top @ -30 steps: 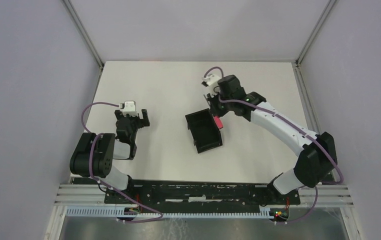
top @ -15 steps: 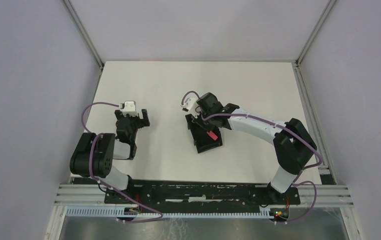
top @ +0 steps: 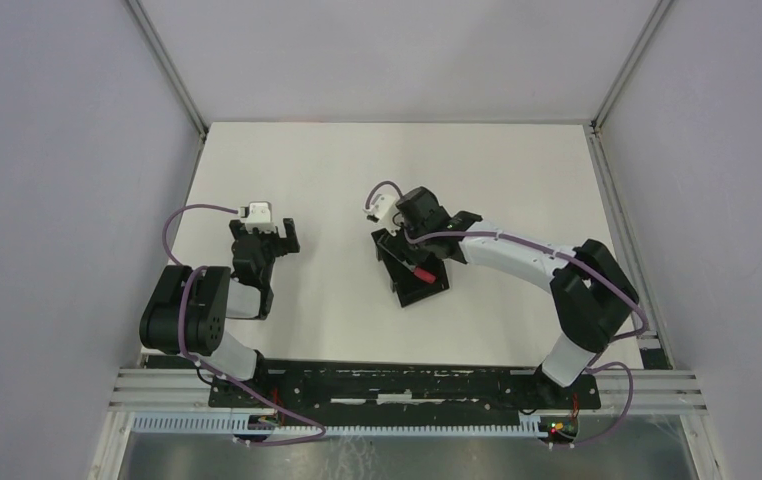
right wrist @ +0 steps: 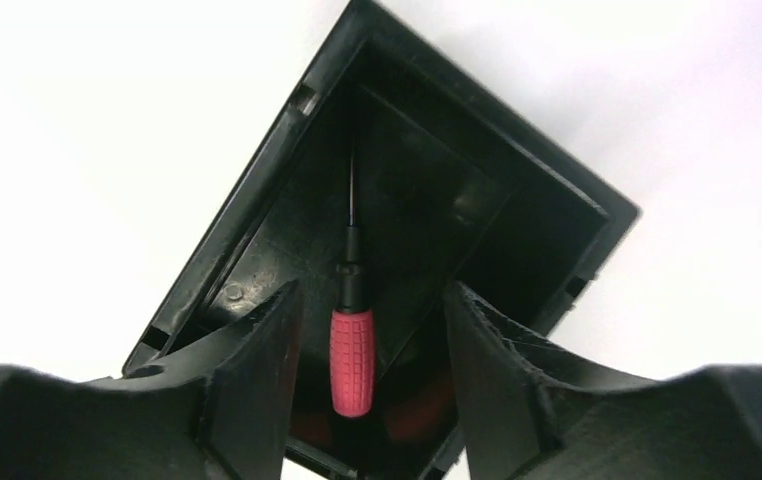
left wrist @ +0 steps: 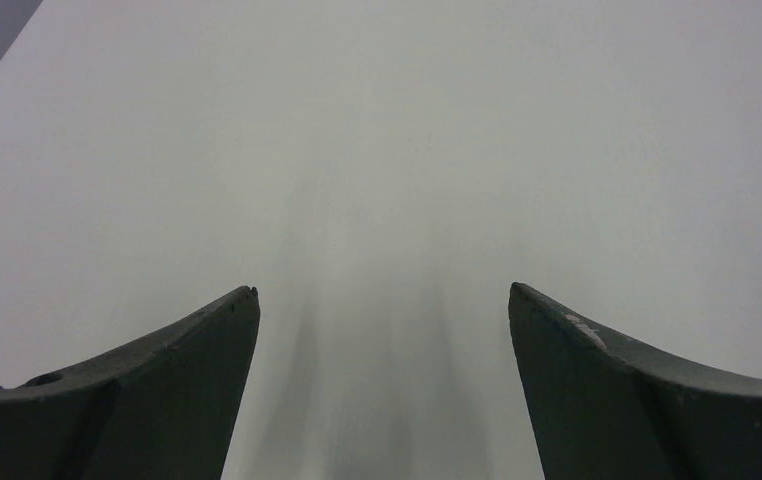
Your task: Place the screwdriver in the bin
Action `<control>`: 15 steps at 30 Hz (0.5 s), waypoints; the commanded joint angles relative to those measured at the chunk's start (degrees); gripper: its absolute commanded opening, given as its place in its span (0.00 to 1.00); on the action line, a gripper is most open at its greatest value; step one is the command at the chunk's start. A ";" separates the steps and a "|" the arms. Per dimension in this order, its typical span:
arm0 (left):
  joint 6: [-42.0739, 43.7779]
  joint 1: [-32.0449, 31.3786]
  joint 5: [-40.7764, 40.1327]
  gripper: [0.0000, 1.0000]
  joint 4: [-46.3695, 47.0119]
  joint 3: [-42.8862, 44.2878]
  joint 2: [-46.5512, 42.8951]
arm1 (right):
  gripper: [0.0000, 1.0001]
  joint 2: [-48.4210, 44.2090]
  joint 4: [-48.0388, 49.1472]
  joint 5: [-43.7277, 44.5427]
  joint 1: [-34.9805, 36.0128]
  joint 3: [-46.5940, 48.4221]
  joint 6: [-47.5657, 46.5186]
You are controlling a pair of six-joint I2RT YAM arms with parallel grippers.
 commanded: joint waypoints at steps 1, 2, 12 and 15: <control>-1.11 0.25 0.19 1.00 1.89 0.15 -0.95 | 0.65 -7.02 5.00 3.01 0.30 2.57 2.36; -1.11 0.28 0.19 1.00 1.89 0.15 -0.95 | 0.77 -8.41 5.75 3.49 0.27 2.28 2.52; -1.11 0.28 0.21 1.00 1.91 0.15 -0.99 | 0.98 -26.11 17.12 24.29 -2.31 -9.84 5.29; -1.11 0.24 0.14 1.00 1.89 0.15 -0.95 | 0.98 -31.92 23.93 30.48 -5.78 -17.98 8.04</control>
